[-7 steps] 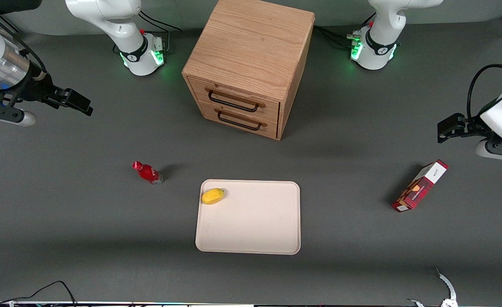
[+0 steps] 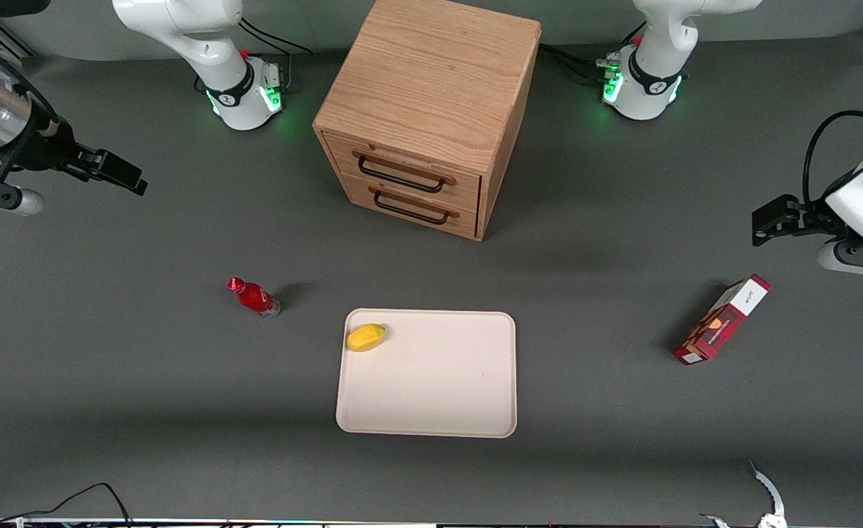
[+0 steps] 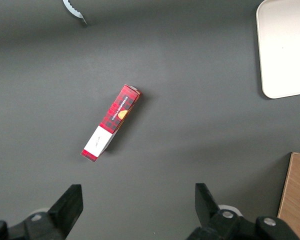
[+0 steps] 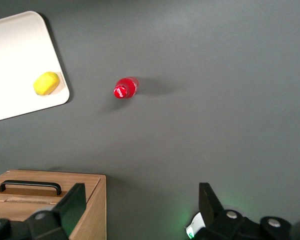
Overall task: Place coke bottle on tray
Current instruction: 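Move the right gripper down to the red Coca-Cola bottle, then close the right gripper around the red bottle's cap end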
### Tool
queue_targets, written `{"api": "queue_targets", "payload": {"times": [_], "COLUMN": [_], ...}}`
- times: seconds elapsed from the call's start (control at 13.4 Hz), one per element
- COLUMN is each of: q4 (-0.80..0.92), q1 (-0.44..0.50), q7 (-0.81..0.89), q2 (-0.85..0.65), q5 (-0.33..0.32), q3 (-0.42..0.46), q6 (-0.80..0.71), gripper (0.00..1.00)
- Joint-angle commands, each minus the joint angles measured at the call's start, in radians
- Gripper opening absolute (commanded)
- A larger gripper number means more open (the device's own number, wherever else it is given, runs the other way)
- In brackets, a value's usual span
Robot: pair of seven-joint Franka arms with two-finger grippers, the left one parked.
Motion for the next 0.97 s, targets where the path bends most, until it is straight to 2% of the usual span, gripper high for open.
{"api": "queue_targets", "payload": {"times": [0.0, 0.15, 0.37, 0.52, 0.67, 0.9], "q4": [-0.152, -0.271, -0.319, -0.329, -0.392, -0.429], "q1": [0.006, 0.015, 0.021, 0.02, 0.021, 0.02], "q7": [-0.013, -0.006, 0.048, 0.101, 0.134, 0.158], "q2": [0.038, 0.086, 0.195, 0.252, 0.276, 0.295], "q5": [0.045, 0.044, 0.036, -0.005, -0.051, -0.093], "q3": [-0.001, 0.011, 0.014, 0.055, 0.057, 0.061], "q6": [0.175, 0.38, 0.569, 0.654, 0.763, 0.829], "gripper": [1.0, 1.0, 1.0, 1.0, 1.0, 1.0]}}
